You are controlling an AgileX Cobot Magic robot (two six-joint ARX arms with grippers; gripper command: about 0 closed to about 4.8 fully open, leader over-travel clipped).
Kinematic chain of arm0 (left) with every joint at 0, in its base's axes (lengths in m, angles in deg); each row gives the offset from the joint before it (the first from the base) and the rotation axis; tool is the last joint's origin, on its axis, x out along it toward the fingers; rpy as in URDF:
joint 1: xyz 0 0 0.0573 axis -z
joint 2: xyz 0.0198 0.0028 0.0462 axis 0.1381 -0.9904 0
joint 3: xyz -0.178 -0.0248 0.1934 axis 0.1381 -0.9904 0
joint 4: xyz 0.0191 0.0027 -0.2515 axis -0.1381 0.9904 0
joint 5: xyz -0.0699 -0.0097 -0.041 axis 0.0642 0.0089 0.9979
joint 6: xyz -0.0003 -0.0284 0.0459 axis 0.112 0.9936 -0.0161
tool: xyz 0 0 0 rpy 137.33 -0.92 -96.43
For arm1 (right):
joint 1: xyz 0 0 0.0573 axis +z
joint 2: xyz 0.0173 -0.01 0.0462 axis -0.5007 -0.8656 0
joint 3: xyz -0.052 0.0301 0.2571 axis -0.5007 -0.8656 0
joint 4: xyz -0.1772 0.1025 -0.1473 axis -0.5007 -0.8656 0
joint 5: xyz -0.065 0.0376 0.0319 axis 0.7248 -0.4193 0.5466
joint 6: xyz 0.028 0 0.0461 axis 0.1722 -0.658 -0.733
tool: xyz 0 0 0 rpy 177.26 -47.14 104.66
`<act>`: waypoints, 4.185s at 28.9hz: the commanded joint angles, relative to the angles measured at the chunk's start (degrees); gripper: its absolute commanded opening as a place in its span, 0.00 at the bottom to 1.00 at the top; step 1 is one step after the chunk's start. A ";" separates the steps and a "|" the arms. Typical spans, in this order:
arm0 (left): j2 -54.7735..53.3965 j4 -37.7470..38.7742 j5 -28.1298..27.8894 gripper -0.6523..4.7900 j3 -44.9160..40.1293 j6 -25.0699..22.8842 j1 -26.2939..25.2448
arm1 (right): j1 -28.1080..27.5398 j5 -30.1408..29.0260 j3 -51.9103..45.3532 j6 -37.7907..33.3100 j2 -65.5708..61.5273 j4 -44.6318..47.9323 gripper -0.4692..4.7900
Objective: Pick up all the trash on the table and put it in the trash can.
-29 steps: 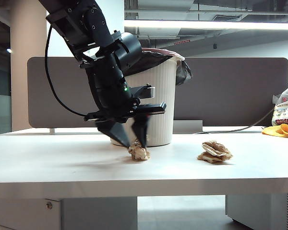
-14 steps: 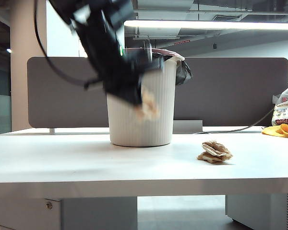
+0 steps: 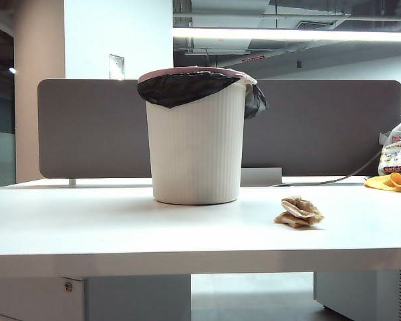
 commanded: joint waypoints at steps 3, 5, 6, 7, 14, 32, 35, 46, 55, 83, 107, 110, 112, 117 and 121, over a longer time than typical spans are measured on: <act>-8.52 2.64 0.35 0.11 9.51 -0.85 -4.26 | 0.07 -1.18 0.35 -1.73 -0.81 7.87 0.08; -11.93 2.69 2.43 0.11 12.33 -0.85 -5.25 | 0.07 -1.73 0.35 -1.73 -1.07 8.26 0.08; -13.86 2.67 3.52 0.11 13.68 -0.87 -5.84 | 0.04 -1.73 0.35 -1.70 -1.09 8.22 0.08; -15.28 2.64 4.33 0.11 14.51 -0.90 -6.19 | 0.07 -1.73 0.35 -1.70 -1.11 8.22 0.08; -20.87 2.25 7.41 1.00 15.76 -1.42 -6.73 | 0.04 -1.73 0.35 -1.73 -1.09 8.02 0.08; -17.81 -1.60 3.58 1.00 16.09 -1.53 -6.67 | 0.02 -1.11 0.35 -1.38 -0.90 6.95 0.08; -15.19 0.55 9.55 1.00 16.09 1.62 -6.54 | 0.00 0.63 0.37 -1.25 -0.20 5.57 0.08; -9.81 26.84 27.08 1.00 16.04 0.15 0.66 | 0.00 6.47 0.28 -0.07 5.53 -10.12 0.08; -10.82 28.52 16.46 1.00 4.52 -5.44 10.82 | 0.02 11.74 -1.51 -0.26 13.97 -23.43 0.08; -26.32 -3.74 1.14 1.00 -14.58 5.86 19.04 | 0.13 4.74 -30.56 -6.64 31.52 -14.23 0.08; -31.91 -11.58 -3.17 1.00 -14.49 6.67 18.16 | 0.11 4.00 -30.53 -6.14 31.54 -13.20 0.08; -32.37 -12.37 -3.08 1.00 -14.43 6.69 17.77 | 0.11 3.98 -30.53 -6.14 31.52 -13.18 0.08; -32.94 -12.41 -3.02 1.00 -14.21 6.73 17.77 | 0.11 3.96 -30.53 -6.08 31.52 -13.18 0.08; -33.55 -13.03 -2.58 1.00 -14.23 6.88 17.53 | 0.11 3.98 -30.53 -6.01 31.52 -13.18 0.08; -33.55 -14.14 -0.79 0.48 -14.23 6.88 17.53 | 0.11 4.00 -30.53 -6.01 31.52 -13.16 0.08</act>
